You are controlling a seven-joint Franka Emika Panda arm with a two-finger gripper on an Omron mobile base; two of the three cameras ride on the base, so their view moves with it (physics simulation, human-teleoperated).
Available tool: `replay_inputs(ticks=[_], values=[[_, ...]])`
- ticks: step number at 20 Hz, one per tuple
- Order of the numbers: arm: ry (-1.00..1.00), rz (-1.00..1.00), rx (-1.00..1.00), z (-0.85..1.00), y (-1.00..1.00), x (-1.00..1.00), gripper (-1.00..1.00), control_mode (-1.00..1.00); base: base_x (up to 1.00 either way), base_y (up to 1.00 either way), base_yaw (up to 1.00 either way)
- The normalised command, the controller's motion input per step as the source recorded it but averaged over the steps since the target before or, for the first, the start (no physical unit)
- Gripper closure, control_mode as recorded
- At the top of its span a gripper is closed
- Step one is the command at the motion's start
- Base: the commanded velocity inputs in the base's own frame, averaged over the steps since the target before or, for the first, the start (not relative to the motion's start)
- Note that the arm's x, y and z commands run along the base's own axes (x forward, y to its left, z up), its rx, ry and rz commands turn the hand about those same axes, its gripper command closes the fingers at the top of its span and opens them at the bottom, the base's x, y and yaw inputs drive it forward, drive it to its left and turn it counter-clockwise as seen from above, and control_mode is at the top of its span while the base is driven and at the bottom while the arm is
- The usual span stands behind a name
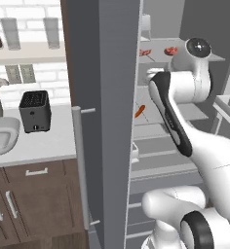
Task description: Place one carrot and one steak in each tupperware on the nearby counter, to pack two identical lunches.
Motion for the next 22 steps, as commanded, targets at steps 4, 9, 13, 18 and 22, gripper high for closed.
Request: replay_inputs(ticks=[4,9,13,18,22], values=[[0.00,-0.24,0.14,0.63,0.00,0.34,-1.00,-1.00,0.00,0.00,0.00],[0.00,-0.10,0.24,0.38,-0.09,0.34,-1.00,-1.00,0.00,0.00,0.00],[-0.02,0.02,0.19,0.02,-0.06,0.46,-1.00,-1.00,0.00,0.00,0.00],[-0.18,0.04,0.01,-0.03,0.00,0.43,-1.00,-1.00,0.00,0.00,0.00],[-0.11,0.01,0.00,0.00,0.00,0.46,-1.00,-1.00,0.00,0.00,0.00]])
